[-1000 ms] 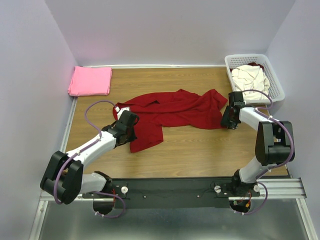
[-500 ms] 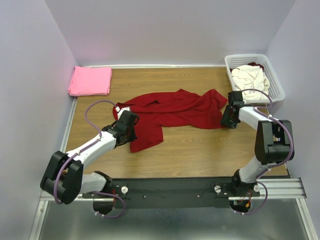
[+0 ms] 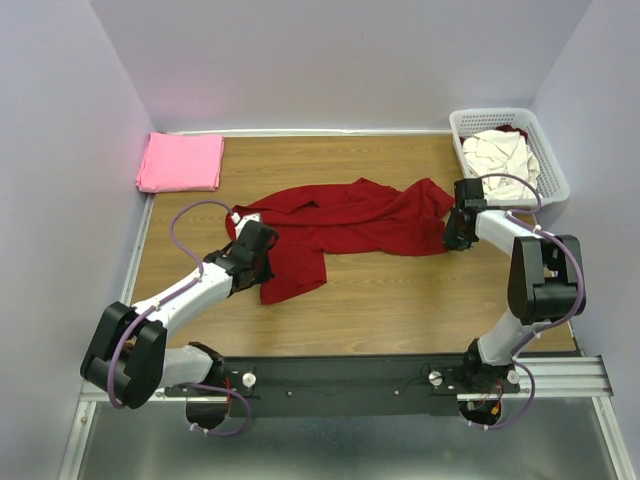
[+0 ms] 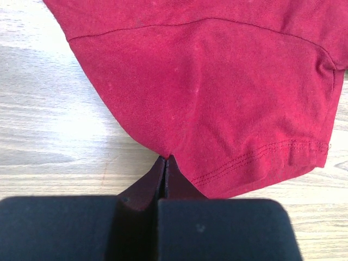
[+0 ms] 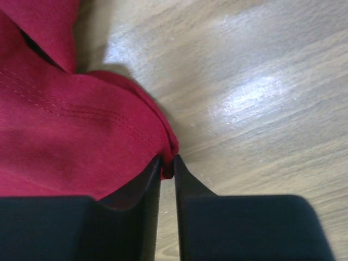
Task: Fold and stack the t-shirts
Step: Flatten the tshirt out
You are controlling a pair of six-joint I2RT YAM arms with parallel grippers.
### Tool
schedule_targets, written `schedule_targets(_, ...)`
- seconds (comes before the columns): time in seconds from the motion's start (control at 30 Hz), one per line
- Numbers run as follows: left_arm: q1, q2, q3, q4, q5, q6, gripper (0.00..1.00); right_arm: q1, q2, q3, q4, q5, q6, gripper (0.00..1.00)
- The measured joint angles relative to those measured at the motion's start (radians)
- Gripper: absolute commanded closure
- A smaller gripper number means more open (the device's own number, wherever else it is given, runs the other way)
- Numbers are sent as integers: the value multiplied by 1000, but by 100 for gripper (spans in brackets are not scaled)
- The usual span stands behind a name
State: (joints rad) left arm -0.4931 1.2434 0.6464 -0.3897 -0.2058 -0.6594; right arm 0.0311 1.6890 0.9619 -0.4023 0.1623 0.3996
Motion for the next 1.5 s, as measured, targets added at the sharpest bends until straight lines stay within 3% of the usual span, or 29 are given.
schedule_targets(0.1, 3, 0, 0, 7, 11, 9, 100, 2, 2, 2, 10, 0, 2, 99)
schedule_targets(0.23, 43, 2, 12, 12, 26, 41, 100, 2, 11, 18, 3, 3, -1, 99)
schedule_targets(0.37, 166, 32, 124, 0, 41, 103, 100, 2, 26, 62, -27, 2, -1, 99)
schedule_targets(0.57, 355, 166, 561, -22, 50, 211, 100, 2, 19, 328, -105, -13, -1, 99)
schedule_targets(0.83, 428, 221, 1179, -89, 55, 273, 100, 3, -126, 742, -114, -19, -16, 99)
schedule_targets(0.93, 428, 153, 1288, -68, 40, 308, 100, 3, -229, 827, -107, -23, -31, 99)
schedule_targets(1.27, 428, -277, 1277, -16, -50, 419, 100, 9, -595, 830, -101, -74, -129, 99)
schedule_targets(1.5, 428, -398, 1275, -6, -75, 481, 100, 12, -760, 762, -100, -79, -192, 99)
